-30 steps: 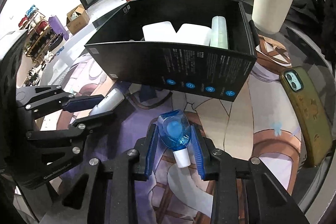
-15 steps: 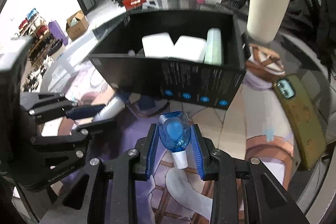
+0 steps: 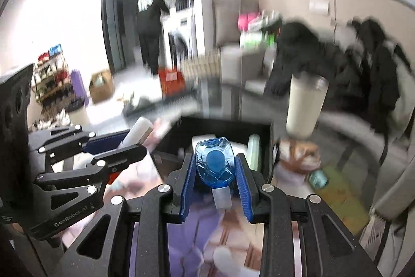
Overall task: Organize rigid objects
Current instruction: 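Lift both bottles and carry them over the black box, then open both grippers to drop the two bottles into the black box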
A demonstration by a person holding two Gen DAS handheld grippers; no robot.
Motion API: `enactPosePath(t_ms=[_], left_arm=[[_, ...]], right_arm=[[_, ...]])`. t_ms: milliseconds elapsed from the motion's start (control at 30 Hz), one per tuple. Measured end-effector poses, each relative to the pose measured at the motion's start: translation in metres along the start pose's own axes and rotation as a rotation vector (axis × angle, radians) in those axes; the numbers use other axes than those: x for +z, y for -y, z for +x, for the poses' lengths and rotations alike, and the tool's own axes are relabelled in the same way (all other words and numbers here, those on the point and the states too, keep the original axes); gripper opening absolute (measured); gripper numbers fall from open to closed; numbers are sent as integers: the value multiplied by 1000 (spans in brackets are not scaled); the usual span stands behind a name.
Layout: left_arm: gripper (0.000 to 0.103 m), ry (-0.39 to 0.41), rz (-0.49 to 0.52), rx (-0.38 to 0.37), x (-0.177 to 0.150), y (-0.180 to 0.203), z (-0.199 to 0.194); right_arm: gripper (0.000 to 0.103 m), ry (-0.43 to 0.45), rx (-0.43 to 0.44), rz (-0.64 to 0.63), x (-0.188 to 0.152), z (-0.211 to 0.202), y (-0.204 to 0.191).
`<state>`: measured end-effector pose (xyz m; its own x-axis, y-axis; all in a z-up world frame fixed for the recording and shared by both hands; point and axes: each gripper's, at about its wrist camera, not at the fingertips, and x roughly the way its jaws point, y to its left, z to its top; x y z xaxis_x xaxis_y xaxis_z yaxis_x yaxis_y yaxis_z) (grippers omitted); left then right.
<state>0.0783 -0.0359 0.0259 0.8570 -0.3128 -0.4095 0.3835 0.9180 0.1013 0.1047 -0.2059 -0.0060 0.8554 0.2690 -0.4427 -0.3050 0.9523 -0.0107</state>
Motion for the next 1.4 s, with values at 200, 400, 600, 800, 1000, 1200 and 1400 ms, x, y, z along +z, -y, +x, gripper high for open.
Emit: enactPosePath(t_ms=[200, 400, 600, 800, 1000, 1200, 1400], left_arm=[[19, 208, -34, 65, 4, -16, -39], [19, 250, -53, 61, 5, -24, -50], [19, 287, -74, 71, 22, -25, -36], [19, 299, -115, 95, 40, -38, -5], [19, 248, -159, 86, 47, -44, 27], [19, 80, -164, 39, 44, -42, 69], [19, -245, -212, -64, 39, -36, 134]], right_arm=[[31, 227, -43, -25, 6, -44, -8], [31, 277, -63, -57, 10, -50, -14], [31, 272, -76, -30, 28, -35, -11], [31, 287, -128, -19, 55, -8, -5], [31, 268, -174, 7, 73, 22, 9], [31, 109, -147, 39, 77, 66, 24], [31, -257, -66, 167, 65, 130, 46]])
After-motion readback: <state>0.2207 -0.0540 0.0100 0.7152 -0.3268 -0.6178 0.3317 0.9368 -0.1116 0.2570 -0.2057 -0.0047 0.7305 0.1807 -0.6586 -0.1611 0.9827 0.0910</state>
